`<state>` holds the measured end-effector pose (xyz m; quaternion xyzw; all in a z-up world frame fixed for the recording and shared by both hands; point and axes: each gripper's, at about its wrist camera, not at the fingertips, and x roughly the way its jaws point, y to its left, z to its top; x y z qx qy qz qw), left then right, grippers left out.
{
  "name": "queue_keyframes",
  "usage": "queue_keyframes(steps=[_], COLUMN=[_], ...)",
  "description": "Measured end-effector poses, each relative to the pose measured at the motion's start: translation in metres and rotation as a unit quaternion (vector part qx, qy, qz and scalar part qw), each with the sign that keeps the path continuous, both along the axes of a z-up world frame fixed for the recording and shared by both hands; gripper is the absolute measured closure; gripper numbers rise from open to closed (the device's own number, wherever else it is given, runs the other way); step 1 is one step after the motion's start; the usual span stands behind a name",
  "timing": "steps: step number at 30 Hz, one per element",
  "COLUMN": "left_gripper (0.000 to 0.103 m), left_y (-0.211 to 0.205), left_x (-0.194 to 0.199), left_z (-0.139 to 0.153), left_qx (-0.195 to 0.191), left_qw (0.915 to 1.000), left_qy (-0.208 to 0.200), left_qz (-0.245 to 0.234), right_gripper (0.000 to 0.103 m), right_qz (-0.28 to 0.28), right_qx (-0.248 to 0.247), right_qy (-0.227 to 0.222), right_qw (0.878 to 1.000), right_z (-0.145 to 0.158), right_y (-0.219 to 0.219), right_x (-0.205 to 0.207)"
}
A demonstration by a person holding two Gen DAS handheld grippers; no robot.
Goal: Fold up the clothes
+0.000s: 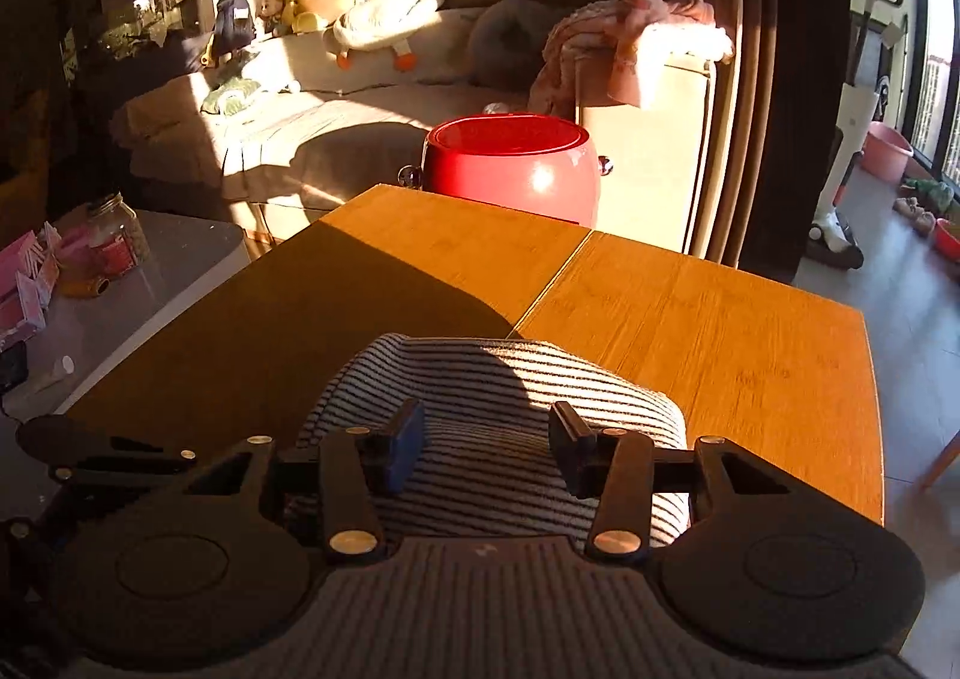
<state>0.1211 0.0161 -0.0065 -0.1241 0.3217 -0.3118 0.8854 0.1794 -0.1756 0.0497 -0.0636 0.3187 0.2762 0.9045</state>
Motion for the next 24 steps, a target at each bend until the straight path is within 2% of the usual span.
queue_keyframes(steps=[1, 2, 4, 5, 8, 13, 16, 18, 21, 23, 24], left_gripper=[0.044, 0.044, 0.044, 0.044, 0.044, 0.042, 0.038, 0.039, 0.040, 0.041, 0.041], left_y=[0.000, 0.000, -0.001, -0.003, -0.009, -0.015, -0.019, -0.018, -0.008, -0.005, -0.005], left_x=[0.000, 0.000, 0.001, 0.000, -0.001, -0.001, -0.002, -0.002, 0.001, 0.009, 0.019], left_z=[0.000, 0.000, 0.000, 0.001, 0.002, 0.009, 0.012, 0.019, 0.043, 0.057, 0.059], left_qx=[-0.002, -0.002, -0.002, 0.002, 0.011, 0.028, 0.035, 0.031, -0.022, -0.040, -0.046], left_qw=[1.0000, 1.0000, 1.0000, 1.0000, 0.9999, 0.9996, 0.9993, 0.9995, 0.9994, 0.9979, 0.9980], left_qy=[0.000, 0.000, 0.000, -0.001, -0.003, 0.001, 0.001, 0.003, -0.025, -0.049, -0.043], left_qz=[0.001, 0.001, 0.001, 0.000, -0.001, 0.006, 0.007, 0.010, 0.011, 0.013, 0.010], right_gripper=[0.051, 0.044, 0.039, 0.033, 0.032, 0.031, 0.029, 0.026, 0.025, 0.025, 0.025], right_qz=[-0.011, -0.023, -0.061, -0.073, -0.111, -0.107, -0.111, -0.115, -0.118, -0.118, -0.118], right_qx=[0.005, 0.009, -0.005, -0.004, 0.078, 0.067, 0.077, 0.081, 0.073, 0.062, 0.055], right_qy=[-0.007, -0.014, -0.008, -0.004, 0.024, -0.015, -0.018, -0.020, -0.035, -0.045, -0.050], right_qw=[1.000, 1.000, 0.998, 0.997, 0.990, 0.992, 0.991, 0.990, 0.990, 0.990, 0.990], right_z=[0.001, 0.001, -0.014, -0.027, -0.043, -0.043, -0.047, -0.049, -0.051, -0.050, -0.047], right_y=[-0.010, -0.019, -0.035, -0.043, -0.067, -0.062, -0.065, -0.066, -0.062, -0.059, -0.057], right_x=[-0.009, -0.018, -0.028, -0.033, -0.041, -0.053, -0.054, -0.056, -0.061, -0.064, -0.066])
